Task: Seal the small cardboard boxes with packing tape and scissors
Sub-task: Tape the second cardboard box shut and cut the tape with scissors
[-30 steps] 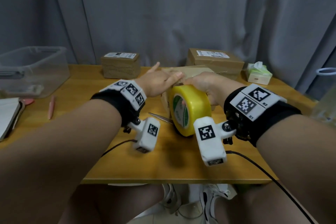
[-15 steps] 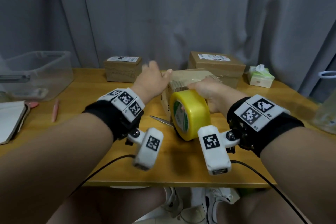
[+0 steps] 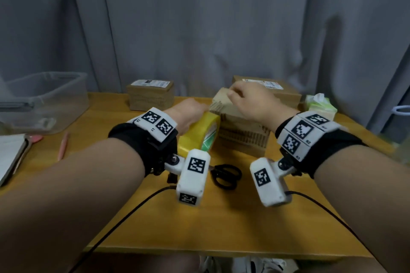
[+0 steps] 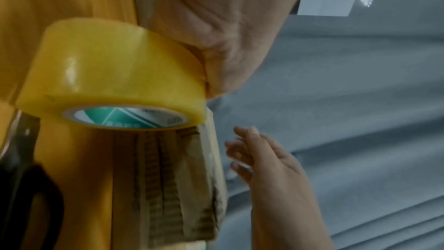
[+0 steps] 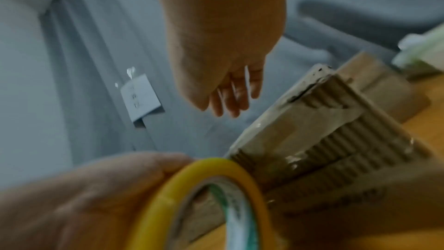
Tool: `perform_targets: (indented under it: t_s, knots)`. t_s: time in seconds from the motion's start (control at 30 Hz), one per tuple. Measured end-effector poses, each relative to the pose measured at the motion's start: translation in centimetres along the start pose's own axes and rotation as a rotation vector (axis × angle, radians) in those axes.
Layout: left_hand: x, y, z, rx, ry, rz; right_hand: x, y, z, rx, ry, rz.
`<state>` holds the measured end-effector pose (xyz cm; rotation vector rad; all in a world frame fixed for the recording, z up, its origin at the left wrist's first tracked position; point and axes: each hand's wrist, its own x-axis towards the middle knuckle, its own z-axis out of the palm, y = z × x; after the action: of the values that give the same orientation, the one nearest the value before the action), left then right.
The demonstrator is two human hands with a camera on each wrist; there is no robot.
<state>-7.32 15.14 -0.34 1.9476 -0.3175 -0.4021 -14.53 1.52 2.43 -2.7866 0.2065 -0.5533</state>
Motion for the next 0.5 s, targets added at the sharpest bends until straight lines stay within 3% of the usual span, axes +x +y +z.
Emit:
perform_targets:
  t_s: [0.1,0.23,0.37,0.5]
  knots:
    - [1.1,0.5,-1.2,0.191,-0.043,0.077,2.5,0.9,1.9,-0.166,-0.214,-0.131]
    - [3.1,0.7,-2.0,0.331,-0.072,0.182,5.4,1.5,4.1,-0.245,-0.410,-0.045]
    - [4.6,0.2,-2.2,0.443,-0.005,0.291,6.6,2.4,5.1,-0.219,-0.472,0.102]
    - [4.3,-0.5,-2.6,0.627,-0.085,0.373,6.8,2.6,5.4,-0.251,-0.465,0.128]
